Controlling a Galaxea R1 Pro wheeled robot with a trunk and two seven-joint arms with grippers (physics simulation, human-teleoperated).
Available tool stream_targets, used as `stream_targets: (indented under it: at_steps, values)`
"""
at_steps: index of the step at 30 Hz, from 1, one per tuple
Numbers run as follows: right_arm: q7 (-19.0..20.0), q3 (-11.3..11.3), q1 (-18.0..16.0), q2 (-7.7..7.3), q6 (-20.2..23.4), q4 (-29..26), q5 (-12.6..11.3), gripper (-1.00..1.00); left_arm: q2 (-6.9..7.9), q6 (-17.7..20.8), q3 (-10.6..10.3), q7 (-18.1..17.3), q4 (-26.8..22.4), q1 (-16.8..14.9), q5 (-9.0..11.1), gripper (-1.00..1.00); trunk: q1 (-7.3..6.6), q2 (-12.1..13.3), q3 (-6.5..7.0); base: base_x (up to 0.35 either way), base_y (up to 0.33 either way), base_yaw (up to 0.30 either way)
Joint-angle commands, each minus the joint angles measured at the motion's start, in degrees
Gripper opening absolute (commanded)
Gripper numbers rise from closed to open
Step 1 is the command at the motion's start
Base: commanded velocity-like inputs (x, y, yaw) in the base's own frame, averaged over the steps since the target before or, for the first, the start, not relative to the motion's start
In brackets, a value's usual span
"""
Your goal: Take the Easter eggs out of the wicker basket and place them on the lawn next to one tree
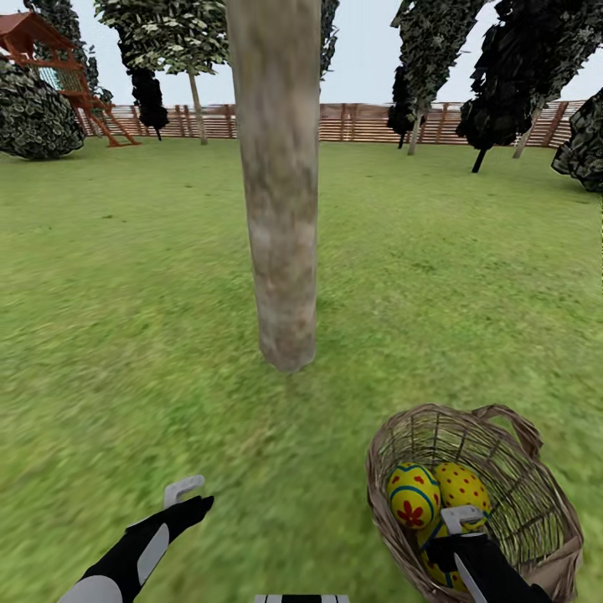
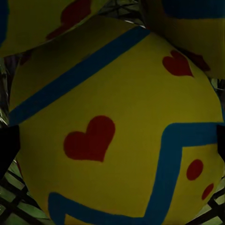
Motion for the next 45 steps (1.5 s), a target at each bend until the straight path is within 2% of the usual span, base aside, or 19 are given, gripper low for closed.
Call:
stream_targets:
  at_steps: [1, 7, 16, 18, 20, 23, 24, 25, 27, 29, 39, 42, 45]
  values:
    - [-0.34, 0.37, -0.03, 0.02, 0.34, -0.03, 0.1, -1.0, -0.03, 0.51, 0.4, -0.37, -0.09, -0.01, 0.39, 1.0, -0.04, 0.0, 0.18, 0.0, 0.0, 0.0]
    - [-0.48, 0.57, -0.03, 0.56, 0.26, 0.32, 0.38, -1.0, -0.03, 0.65, 0.4, -0.55, -0.01, -0.01, 0.47, 1.0, -0.06, 0.01, 0.4, 0.0, 0.0, 0.0]
    - [-0.43, 0.26, -0.03, 0.51, 0.32, 0.37, 0.69, -1.0, -0.03, 0.68, 0.4, -0.59, 0.79, -0.01, 0.48, 1.0, -0.06, 0.01, 0.4, 0.0, 0.0, 0.0]
    - [-0.51, -1.1, -0.03, -0.2, 0.17, 0.23, 0.34, -1.0, -0.03, 0.69, 0.4, -0.6, 0.86, -0.01, 0.48, 1.0, -0.06, 0.01, 0.4, 0.0, 0.0, 0.0]
    - [-0.52, -2.05, -0.03, -0.2, 0.39, 0.24, 1.59, -1.0, -0.03, 0.74, 0.4, -0.66, 0.87, -0.01, 0.48, 1.0, -0.06, 0.01, 0.4, 0.0, 0.0, 0.0]
    - [-0.52, -2.68, -0.03, -0.57, 0.43, 0.02, 1.72, -1.0, -0.03, 0.74, 0.4, -0.75, 0.88, -0.01, 0.48, 1.0, -0.06, 0.01, 0.4, 0.0, 0.0, 0.0]
    - [-0.46, -3.02, -0.03, -1.32, 0.43, -0.04, 1.71, -1.0, -0.03, 0.74, 0.4, -0.76, 0.88, -0.01, 0.48, 1.0, -0.06, 0.01, 0.4, 0.0, 0.0, 0.0]
    - [-0.28, -4.72, -0.03, -3.26, 0.49, -0.07, 1.53, -1.0, -0.05, 0.75, 0.4, -0.76, 0.97, -0.01, 0.48, 1.0, -0.06, 0.01, 0.4, 0.0, 0.0, 0.0]
    - [-0.18, -5.93, -0.03, -3.96, 1.39, -0.06, 1.64, -1.0, -0.11, 0.75, 0.4, -0.83, 1.51, -0.01, 0.48, 1.0, -0.06, 0.01, 0.4, 0.0, 0.0, 0.0]
    - [-0.17, -5.9, -0.03, -3.32, 1.98, 0.05, 1.88, -1.0, -0.12, 0.75, 0.4, -0.85, 1.64, -0.01, 0.48, 1.0, -0.06, 0.01, 0.4, 0.0, 0.0, 0.0]
    - [-0.17, -5.82, -0.03, -2.65, 2.19, -0.07, 2.22, -1.0, -0.07, 0.66, 0.4, -0.9, 1.67, -0.01, 0.48, 1.0, -0.06, 0.01, 0.4, 0.0, 0.0, 0.0]
    - [-0.18, -5.73, -0.03, -1.07, 2.04, 0.0, 2.41, -1.0, -0.08, 0.66, 0.4, -0.85, 1.67, -0.01, 0.48, 1.0, -0.06, 0.01, 0.4, 0.0, 0.0, 0.0]
    - [-0.2, -5.8, -0.02, -1.0, 2.05, -0.05, 2.5, -1.0, -0.1, 0.66, 0.4, -0.85, 1.67, -0.01, 0.48, 1.0, -0.06, 0.01, 0.45, 0.0, 0.0, 0.007]
